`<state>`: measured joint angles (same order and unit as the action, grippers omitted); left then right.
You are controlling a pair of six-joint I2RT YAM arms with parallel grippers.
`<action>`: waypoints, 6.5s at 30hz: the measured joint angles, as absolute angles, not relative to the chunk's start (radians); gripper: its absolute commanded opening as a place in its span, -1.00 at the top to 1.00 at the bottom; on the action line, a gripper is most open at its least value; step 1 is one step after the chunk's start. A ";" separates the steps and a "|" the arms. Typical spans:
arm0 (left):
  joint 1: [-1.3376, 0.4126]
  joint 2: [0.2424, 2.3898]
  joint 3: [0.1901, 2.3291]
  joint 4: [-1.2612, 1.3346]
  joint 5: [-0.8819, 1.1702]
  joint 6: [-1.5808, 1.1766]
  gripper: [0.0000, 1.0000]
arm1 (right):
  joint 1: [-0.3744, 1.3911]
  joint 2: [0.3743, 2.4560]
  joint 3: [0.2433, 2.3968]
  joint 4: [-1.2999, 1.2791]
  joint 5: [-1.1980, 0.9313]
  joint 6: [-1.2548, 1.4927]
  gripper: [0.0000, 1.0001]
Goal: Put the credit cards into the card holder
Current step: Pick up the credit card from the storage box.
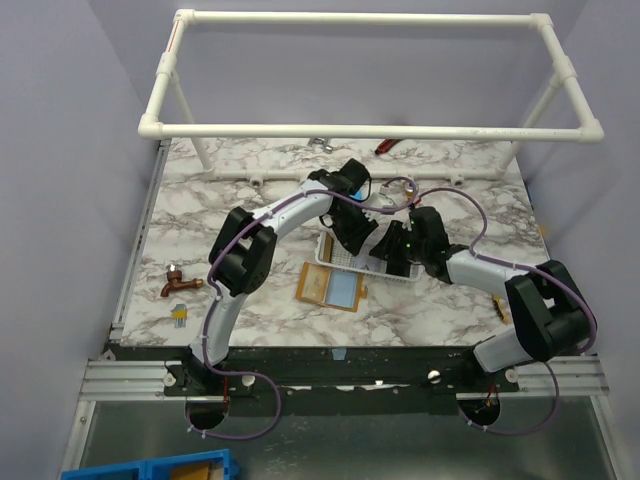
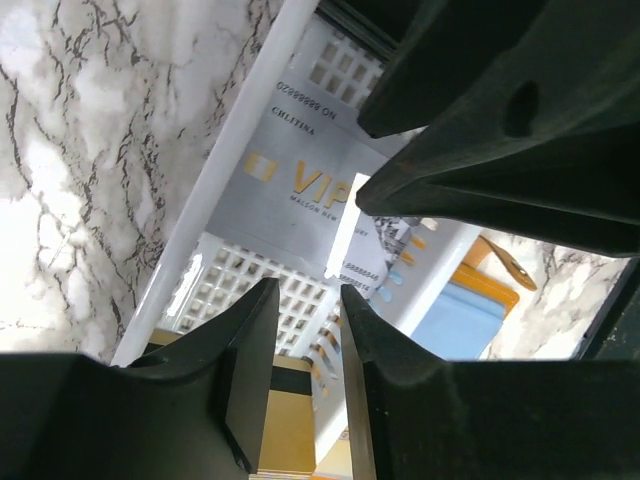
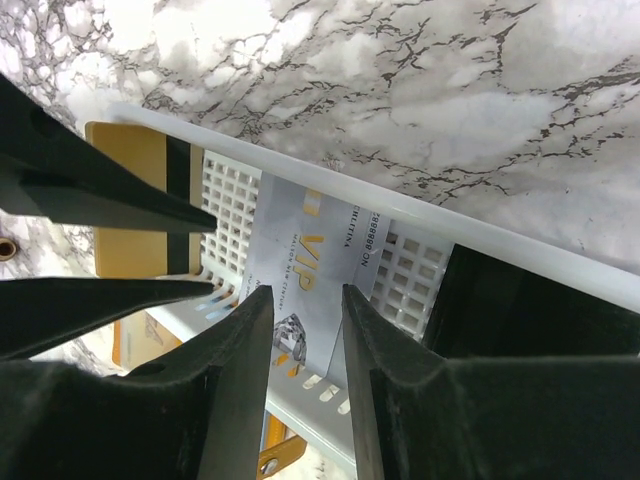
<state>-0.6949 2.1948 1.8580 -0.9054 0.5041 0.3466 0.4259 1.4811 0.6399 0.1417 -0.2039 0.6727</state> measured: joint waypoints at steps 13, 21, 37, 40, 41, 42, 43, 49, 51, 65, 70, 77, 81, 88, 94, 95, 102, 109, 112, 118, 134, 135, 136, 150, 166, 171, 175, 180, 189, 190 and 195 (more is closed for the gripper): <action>-0.688 2.226 1.861 -0.909 0.489 0.332 0.28 | 0.426 1.532 0.608 0.184 -0.234 0.688 0.23; -0.690 2.238 1.868 -0.924 0.492 0.332 0.37 | 0.425 1.540 0.606 0.202 -0.244 0.692 0.23; -0.692 2.254 1.953 -1.027 0.707 0.371 0.19 | 0.414 1.543 0.583 0.244 -0.268 0.704 0.23; -0.692 2.280 1.991 -1.042 0.722 0.369 0.17 | 0.411 1.543 0.579 0.251 -0.273 0.707 0.25; -0.692 2.287 1.996 -1.043 0.721 0.367 0.17 | 0.410 1.544 0.577 0.254 -0.274 0.707 0.26; -0.692 2.298 2.001 -1.045 0.717 0.361 0.16 | 0.409 1.544 0.575 0.258 -0.275 0.707 0.26; -0.692 2.305 2.004 -1.047 0.714 0.353 0.12 | 0.406 1.544 0.572 0.262 -0.276 0.707 0.27; -0.677 2.318 1.978 -1.020 0.670 0.284 -0.08 | 0.390 1.545 0.563 0.277 -0.287 0.711 0.30; -0.672 2.310 1.956 -1.007 0.665 0.265 -0.07 | 0.389 1.546 0.562 0.278 -0.290 0.711 0.31; -0.659 2.194 1.902 -0.944 0.616 0.186 -0.02 | 0.377 1.569 0.562 0.296 -0.310 0.714 0.67; -0.659 2.226 1.904 -0.945 0.588 0.162 0.00 | 0.374 1.580 0.566 0.284 -0.305 0.706 0.84; -0.659 2.248 1.904 -0.945 0.587 0.149 -0.01 | 0.374 1.580 0.568 0.278 -0.300 0.703 0.85; -0.659 2.251 1.904 -0.945 0.588 0.142 0.00 | 0.373 1.580 0.568 0.278 -0.301 0.703 0.86; -0.661 2.288 1.929 -0.952 0.588 0.126 0.10 | 0.373 1.580 0.568 0.278 -0.301 0.703 0.88; -0.665 2.328 1.982 -0.970 0.596 0.110 0.40 | 0.373 1.583 0.568 0.279 -0.301 0.704 0.90; -0.665 2.329 1.985 -0.971 0.597 0.107 0.51 | 0.373 1.583 0.568 0.279 -0.301 0.703 0.91; -0.661 2.333 1.996 -0.968 0.623 0.088 1.00 | 0.372 1.581 0.567 0.279 -0.303 0.704 0.73; -0.649 2.332 2.000 -0.968 0.706 0.085 1.00 | 0.372 1.507 0.553 0.267 -0.302 0.702 0.06; -0.635 2.332 1.994 -0.968 0.774 0.086 1.00 | 0.365 1.426 0.541 0.266 -0.308 0.698 -0.05; -0.590 2.307 1.951 -0.950 0.944 0.089 1.00 | 0.340 1.280 0.523 0.270 -0.340 0.694 -0.08; -0.527 2.180 1.835 -0.872 1.269 0.073 1.00 | 0.332 1.166 0.461 0.376 -0.500 0.715 -0.05; -0.527 2.180 1.835 -0.870 1.273 0.070 1.00 | 0.332 1.173 0.461 0.400 -0.521 0.722 0.00; -0.527 2.180 1.835 -0.867 1.278 0.067 1.00 | 0.332 1.182 0.461 0.423 -0.541 0.729 0.06; -0.523 2.180 1.834 -0.842 1.322 0.051 0.49 | 0.260 1.276 0.425 0.672 -0.753 0.890 0.99; -0.541 2.165 1.726 -0.841 1.343 0.066 -0.95 | 0.253 1.343 0.424 0.739 -0.810 0.917 0.99; -0.556 2.140 1.689 -0.817 1.294 0.085 -0.68 | 0.253 1.373 0.426 0.763 -0.842 0.940 0.99; -0.559 2.095 1.658 -0.777 1.230 0.094 -0.51 | 0.253 1.382 0.437 0.775 -0.868 0.950 0.99; -0.558 2.041 1.645 -0.727 1.152 0.105 -0.32 | 0.253 1.402 0.440 0.801 -0.904 0.971 0.98; -0.559 2.015 1.649 -0.704 1.056 0.140 -0.14 | 0.253 1.407 0.440 0.818 -0.935 0.994 0.94; -0.559 2.015 1.651 -0.706 1.055 0.145 -0.11 | 0.253 1.408 0.440 0.820 -0.935 0.995 0.92; -0.560 2.015 1.663 -0.715 1.054 0.163 -0.04 | 0.253 1.422 0.440 0.842 -0.944 1.014 0.77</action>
